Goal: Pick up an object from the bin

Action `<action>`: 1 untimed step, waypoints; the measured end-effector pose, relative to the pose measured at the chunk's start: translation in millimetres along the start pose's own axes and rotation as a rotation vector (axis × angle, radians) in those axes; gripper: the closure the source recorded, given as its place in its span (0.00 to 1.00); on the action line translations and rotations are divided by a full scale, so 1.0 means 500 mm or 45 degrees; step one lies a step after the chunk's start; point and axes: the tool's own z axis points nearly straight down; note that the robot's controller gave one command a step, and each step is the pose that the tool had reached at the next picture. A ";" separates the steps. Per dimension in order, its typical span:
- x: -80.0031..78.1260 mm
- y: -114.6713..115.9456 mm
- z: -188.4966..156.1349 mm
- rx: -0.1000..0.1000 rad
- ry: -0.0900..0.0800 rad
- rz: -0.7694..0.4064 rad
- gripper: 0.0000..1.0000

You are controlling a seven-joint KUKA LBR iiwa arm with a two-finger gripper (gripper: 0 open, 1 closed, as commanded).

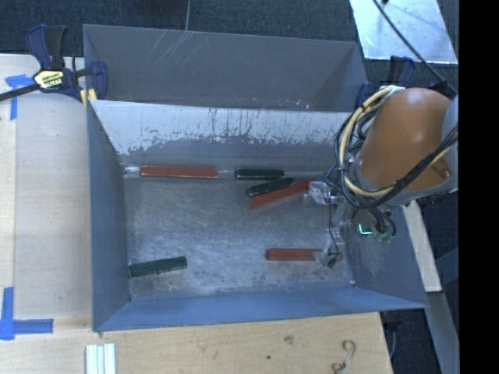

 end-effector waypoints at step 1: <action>0.002 -0.025 0.194 0.001 -0.009 0.123 0.00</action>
Offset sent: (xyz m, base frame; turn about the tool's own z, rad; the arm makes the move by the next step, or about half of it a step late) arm -0.0022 -0.0125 -0.0969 0.0983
